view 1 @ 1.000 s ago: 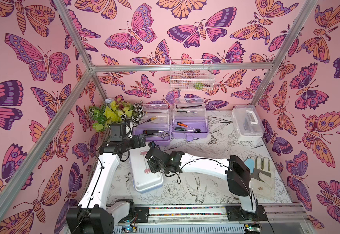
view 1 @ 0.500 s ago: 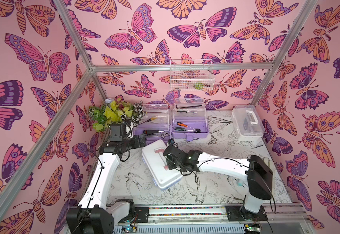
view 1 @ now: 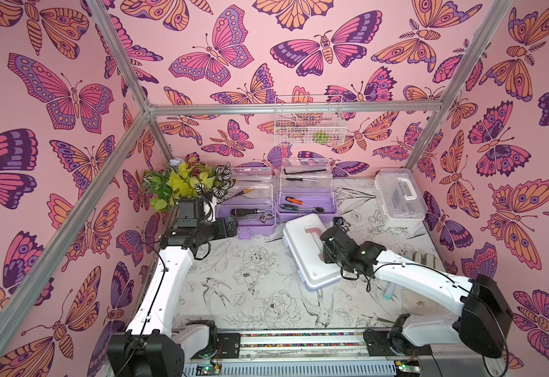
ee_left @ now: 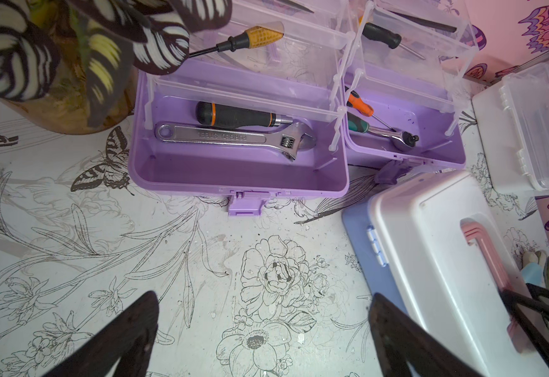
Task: Close toolboxes
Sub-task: Move the toolbox to the center of the board.
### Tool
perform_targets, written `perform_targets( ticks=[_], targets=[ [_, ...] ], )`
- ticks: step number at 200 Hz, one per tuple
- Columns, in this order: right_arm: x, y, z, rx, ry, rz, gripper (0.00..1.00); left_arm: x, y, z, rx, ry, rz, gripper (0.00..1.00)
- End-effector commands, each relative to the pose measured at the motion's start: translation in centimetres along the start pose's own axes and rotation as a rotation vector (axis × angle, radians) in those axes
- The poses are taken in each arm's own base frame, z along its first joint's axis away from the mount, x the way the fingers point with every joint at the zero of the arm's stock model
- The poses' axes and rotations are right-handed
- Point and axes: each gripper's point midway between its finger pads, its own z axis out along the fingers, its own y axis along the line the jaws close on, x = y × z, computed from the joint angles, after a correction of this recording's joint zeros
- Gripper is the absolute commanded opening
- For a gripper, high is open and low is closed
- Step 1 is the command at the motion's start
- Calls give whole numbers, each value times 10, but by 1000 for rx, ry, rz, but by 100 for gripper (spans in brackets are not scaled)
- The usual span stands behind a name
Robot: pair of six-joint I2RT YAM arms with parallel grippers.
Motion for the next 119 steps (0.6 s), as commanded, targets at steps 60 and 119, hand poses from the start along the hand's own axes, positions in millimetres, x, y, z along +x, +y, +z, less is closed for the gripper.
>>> perform_targets(
  ticks=[60,119],
  targets=[
    [101,-151,-30,370,264,155,48,-4,2,-7,22,-26,-19,100],
    [52,-178,-19,384,231,188,49,-8,-3,-15,49,-62,-5,100]
  ],
)
